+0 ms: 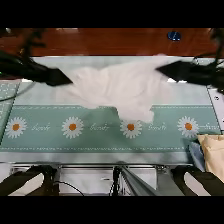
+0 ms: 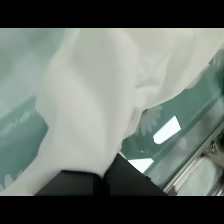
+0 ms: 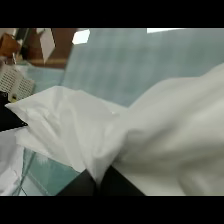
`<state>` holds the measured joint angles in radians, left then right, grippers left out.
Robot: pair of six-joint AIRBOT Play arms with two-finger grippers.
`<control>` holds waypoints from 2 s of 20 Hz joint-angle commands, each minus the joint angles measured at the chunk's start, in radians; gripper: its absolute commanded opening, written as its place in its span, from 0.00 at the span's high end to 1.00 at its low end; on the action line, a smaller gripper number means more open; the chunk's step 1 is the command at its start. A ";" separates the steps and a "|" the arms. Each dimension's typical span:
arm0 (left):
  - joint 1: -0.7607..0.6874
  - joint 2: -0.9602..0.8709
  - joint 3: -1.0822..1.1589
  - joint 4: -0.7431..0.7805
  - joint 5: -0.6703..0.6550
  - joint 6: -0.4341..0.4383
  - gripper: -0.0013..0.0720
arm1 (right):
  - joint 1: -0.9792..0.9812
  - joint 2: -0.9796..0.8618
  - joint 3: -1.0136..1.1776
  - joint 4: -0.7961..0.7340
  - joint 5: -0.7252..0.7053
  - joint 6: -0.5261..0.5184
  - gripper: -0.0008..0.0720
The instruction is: Fold the shirts.
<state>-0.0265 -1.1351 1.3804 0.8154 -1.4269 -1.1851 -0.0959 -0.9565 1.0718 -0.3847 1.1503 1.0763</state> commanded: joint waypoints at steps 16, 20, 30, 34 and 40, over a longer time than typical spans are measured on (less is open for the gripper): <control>0.024 0.537 0.541 0.103 -0.376 -0.566 0.96 | -0.014 0.181 0.969 -0.544 0.682 0.667 0.96; 0.029 0.562 0.457 0.020 -0.415 -0.666 0.96 | -0.006 0.188 0.903 -0.503 0.707 0.728 0.96; 0.025 0.695 -0.665 -0.002 -0.041 -0.383 0.96 | -0.006 0.213 -0.114 -0.664 0.396 0.462 0.96; -0.057 0.463 -0.784 -0.042 0.417 -0.173 0.96 | -0.006 0.003 -0.179 -0.526 -0.017 0.308 0.96; -0.150 0.090 -0.782 -0.061 0.792 -0.083 0.95 | -0.006 -0.292 -0.179 -0.235 -0.326 0.108 0.96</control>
<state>-0.1402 -0.8928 0.6155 0.7662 -0.8398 -1.3231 -0.1020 -1.1240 0.9054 -0.7681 0.9970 1.3029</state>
